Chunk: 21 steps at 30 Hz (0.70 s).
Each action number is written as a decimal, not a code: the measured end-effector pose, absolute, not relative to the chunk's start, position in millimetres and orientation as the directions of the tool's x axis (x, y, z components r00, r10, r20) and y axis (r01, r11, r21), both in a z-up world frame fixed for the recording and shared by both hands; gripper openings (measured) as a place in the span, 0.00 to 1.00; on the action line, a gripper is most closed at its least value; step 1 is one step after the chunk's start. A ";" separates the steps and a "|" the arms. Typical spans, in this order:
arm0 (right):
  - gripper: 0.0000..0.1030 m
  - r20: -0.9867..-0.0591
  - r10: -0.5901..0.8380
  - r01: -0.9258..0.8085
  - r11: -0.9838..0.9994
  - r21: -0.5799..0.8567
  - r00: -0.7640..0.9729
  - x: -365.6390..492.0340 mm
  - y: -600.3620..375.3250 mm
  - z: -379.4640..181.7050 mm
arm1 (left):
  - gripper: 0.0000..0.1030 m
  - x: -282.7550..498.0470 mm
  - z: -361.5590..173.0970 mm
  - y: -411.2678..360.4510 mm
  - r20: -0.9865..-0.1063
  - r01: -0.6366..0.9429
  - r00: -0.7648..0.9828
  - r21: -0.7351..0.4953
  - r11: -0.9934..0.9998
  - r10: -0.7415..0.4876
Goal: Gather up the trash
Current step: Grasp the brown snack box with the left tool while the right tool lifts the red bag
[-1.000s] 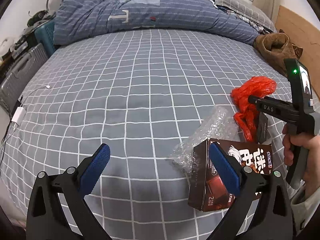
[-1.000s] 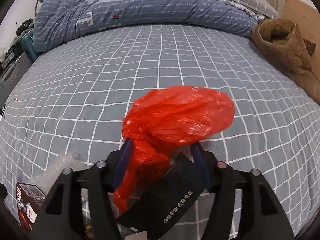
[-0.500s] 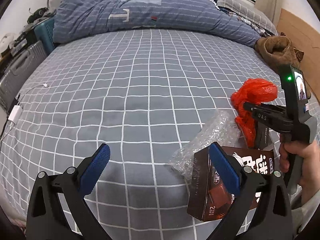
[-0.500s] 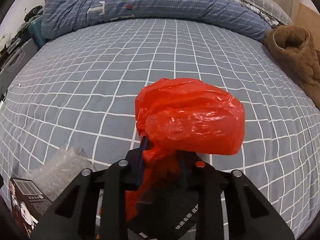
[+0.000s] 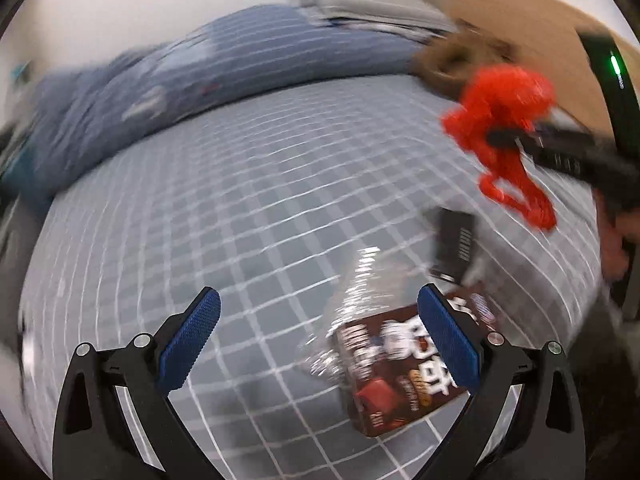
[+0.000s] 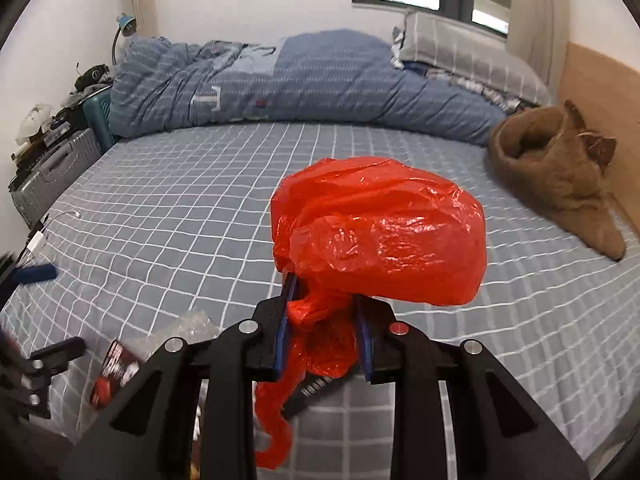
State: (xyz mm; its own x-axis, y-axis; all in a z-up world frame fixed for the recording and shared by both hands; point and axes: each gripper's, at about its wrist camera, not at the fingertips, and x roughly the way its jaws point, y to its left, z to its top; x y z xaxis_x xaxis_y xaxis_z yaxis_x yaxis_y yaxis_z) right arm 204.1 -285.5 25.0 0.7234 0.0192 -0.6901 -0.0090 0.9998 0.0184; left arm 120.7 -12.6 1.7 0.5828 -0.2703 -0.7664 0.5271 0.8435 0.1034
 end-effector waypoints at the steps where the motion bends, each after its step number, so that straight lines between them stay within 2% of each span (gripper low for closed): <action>1: 0.25 -0.686 0.012 -0.005 1.000 0.013 0.728 192.9 -292.3 33.0 | 0.94 120.0 3.0 -21.3 -0.776 0.587 0.561 0.128 0.799 -0.288; 5: 0.25 -0.689 -0.008 0.021 1.000 0.011 0.724 160.6 -310.1 42.4 | 0.94 113.7 0.3 -45.7 -0.812 0.758 0.477 0.186 0.625 -0.337; 11: 0.25 -0.722 -0.005 0.090 0.993 0.079 0.691 119.6 -348.9 30.6 | 0.94 102.6 -14.6 -76.1 -0.894 0.916 0.323 0.212 0.342 -0.310; 21: 0.25 -0.773 0.017 0.123 0.985 0.123 0.635 125.9 -373.7 -13.9 | 0.94 80.0 -59.1 -105.8 -0.968 0.979 0.201 0.196 0.048 -0.151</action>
State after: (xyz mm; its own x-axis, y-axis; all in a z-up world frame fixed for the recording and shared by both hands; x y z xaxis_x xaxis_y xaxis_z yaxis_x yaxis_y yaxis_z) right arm 125.9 -373.7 -13.9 0.6347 0.0167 -0.7726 0.1234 0.9847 0.1226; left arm 80.0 -105.8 -59.1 0.2014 -0.1509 -0.9678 0.9794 0.0476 0.1964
